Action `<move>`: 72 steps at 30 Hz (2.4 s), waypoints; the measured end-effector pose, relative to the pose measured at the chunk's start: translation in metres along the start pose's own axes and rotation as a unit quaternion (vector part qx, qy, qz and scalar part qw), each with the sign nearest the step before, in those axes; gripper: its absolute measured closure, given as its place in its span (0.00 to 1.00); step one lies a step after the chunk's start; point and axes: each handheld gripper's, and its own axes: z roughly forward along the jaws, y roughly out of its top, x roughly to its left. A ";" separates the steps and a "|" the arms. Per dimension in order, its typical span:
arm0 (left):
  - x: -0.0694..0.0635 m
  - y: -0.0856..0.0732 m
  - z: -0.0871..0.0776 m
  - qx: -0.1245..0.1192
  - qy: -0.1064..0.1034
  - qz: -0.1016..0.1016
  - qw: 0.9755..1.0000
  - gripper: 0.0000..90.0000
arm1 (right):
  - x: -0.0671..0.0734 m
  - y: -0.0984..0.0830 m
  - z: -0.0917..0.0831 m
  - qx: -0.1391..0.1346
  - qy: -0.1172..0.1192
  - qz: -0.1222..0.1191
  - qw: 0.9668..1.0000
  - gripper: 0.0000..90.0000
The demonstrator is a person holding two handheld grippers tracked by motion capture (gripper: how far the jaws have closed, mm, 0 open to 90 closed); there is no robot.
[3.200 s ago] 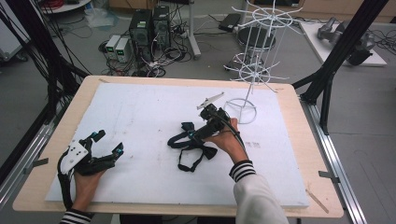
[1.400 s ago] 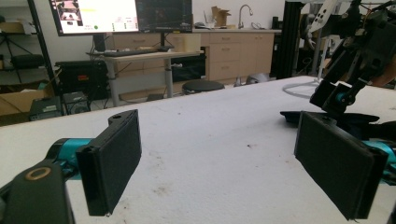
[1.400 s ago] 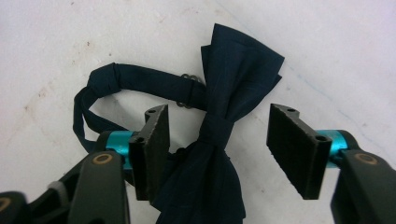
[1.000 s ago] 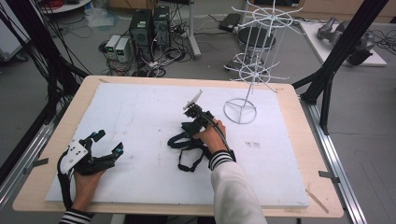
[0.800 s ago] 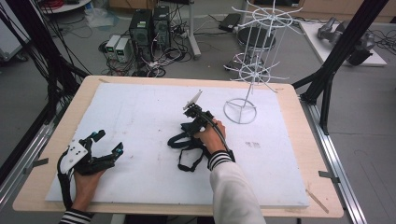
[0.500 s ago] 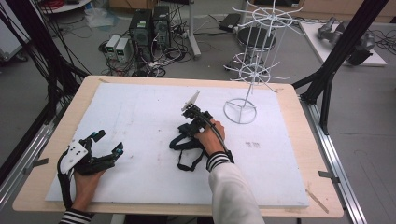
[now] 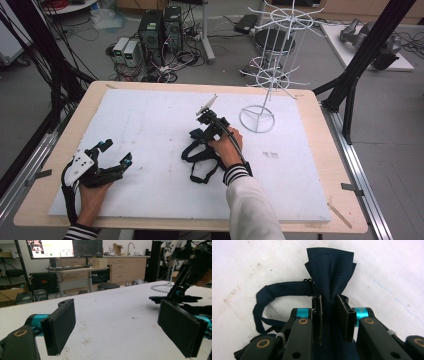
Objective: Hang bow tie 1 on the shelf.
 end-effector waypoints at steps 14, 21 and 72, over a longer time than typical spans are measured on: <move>0.000 0.000 0.000 0.000 0.001 0.001 1.000 0.17 | 0.002 -0.012 -0.024 -0.116 0.021 -0.017 0.993 0.85; 0.000 0.000 0.000 0.000 0.000 0.001 1.000 0.17 | 0.005 -0.015 -0.043 -0.181 0.026 -0.035 0.982 0.85; 0.000 0.000 0.001 0.005 0.000 0.003 1.000 0.17 | -0.017 -0.082 -0.141 -0.424 -0.016 -0.037 0.905 0.85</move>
